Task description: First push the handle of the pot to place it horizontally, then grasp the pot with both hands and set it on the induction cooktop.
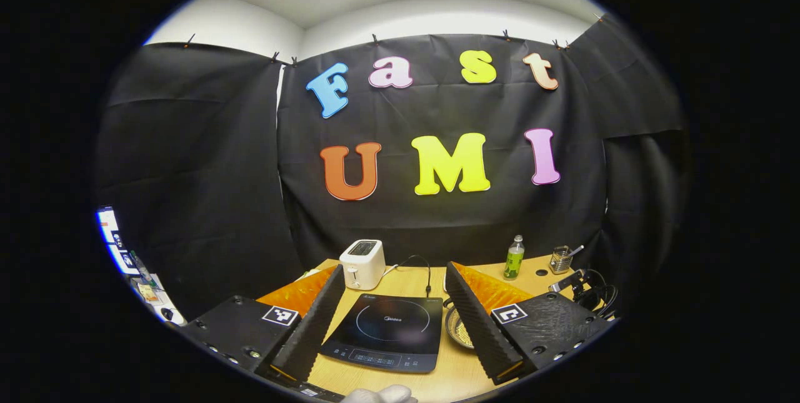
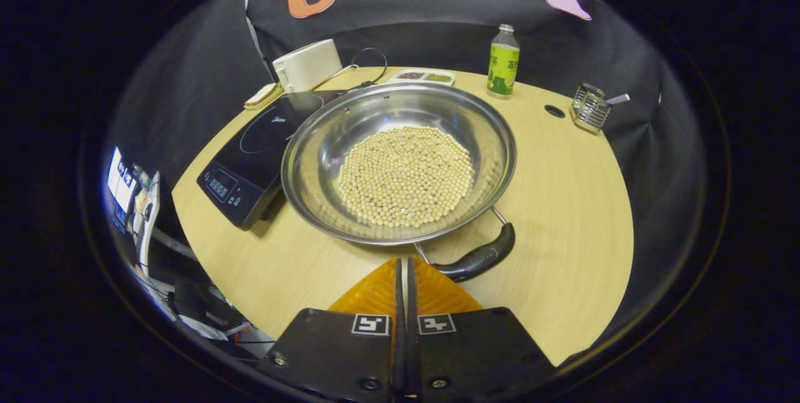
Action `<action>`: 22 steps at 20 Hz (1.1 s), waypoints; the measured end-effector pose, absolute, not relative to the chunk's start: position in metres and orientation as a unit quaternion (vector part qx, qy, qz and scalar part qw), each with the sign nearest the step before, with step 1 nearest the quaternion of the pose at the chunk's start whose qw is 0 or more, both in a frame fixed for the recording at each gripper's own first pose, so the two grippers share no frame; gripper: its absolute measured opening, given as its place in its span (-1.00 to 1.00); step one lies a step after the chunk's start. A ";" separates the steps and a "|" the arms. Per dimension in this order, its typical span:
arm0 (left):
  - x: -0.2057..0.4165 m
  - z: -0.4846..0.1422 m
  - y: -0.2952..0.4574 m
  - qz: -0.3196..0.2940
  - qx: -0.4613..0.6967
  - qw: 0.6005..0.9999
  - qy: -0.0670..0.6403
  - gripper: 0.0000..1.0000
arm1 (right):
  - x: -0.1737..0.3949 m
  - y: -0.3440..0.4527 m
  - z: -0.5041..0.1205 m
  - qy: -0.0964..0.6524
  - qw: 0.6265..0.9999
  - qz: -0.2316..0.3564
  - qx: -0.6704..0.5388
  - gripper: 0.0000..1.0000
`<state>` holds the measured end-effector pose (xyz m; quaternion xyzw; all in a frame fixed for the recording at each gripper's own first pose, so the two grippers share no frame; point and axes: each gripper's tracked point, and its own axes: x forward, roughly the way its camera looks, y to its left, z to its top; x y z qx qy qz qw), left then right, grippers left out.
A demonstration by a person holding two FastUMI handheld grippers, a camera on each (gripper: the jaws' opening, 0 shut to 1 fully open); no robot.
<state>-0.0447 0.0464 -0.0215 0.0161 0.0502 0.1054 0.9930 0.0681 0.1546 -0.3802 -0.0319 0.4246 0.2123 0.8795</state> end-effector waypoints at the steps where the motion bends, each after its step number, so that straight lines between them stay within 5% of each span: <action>1: -0.043 -0.022 0.045 0.104 0.016 0.993 0.050 0.92 | 0.071 0.151 -0.380 0.425 0.880 0.211 -0.034 -0.95; 22: 0.005 -0.038 0.002 0.146 0.011 0.987 0.062 0.92 | 0.145 0.071 -0.379 0.436 0.869 0.222 -0.074 -0.92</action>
